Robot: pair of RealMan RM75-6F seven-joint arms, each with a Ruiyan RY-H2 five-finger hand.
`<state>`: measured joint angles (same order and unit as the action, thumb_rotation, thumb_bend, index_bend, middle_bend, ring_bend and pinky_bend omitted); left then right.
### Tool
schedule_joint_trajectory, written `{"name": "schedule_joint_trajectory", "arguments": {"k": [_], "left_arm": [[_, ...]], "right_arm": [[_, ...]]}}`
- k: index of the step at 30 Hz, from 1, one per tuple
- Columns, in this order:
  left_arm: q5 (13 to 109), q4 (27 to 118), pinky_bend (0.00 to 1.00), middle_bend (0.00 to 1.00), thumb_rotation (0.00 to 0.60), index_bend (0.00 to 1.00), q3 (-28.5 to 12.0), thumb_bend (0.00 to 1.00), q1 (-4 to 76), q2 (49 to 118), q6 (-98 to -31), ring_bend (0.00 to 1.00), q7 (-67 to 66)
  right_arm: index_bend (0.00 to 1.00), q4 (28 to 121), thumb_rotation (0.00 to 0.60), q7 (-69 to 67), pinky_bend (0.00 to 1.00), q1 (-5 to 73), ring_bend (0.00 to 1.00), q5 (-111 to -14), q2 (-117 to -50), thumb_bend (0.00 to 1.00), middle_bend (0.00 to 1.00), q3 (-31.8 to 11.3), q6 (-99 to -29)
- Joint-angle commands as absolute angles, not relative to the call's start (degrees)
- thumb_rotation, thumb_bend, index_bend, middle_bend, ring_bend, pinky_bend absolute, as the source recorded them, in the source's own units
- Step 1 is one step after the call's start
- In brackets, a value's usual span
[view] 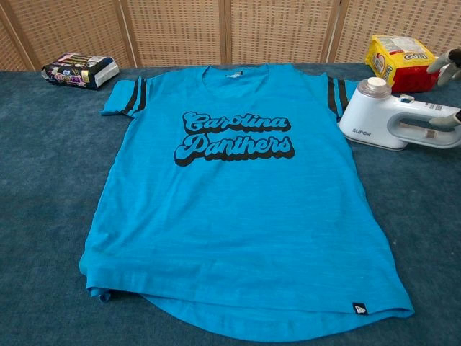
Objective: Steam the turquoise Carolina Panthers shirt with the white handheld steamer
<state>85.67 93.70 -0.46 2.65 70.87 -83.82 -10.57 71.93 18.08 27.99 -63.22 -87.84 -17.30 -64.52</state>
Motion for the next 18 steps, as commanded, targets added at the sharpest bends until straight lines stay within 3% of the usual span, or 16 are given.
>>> {"name": "schedule_joint_trajectory", "arguments": {"k": [1,18], "left_arm": [[85.63,93.67,0.22,0.32,0.546,0.32,-0.41,0.17,2.66,70.93,-83.78,0.22,-10.51],[85.22,93.94,0.22,0.32,0.547,0.32,-0.27,0.17,3.01,71.12,-83.47,0.22,-11.36]], "right_arm": [[0.19,70.94,0.515,18.74,0.3,28.52,0.24,-63.0,-88.53,0.24,0.28,-17.05,-64.29],[0.19,55.6,0.513,19.63,0.31,30.81,0.24,-63.05,-93.59,0.24,0.28,-16.5,-64.7]]}}
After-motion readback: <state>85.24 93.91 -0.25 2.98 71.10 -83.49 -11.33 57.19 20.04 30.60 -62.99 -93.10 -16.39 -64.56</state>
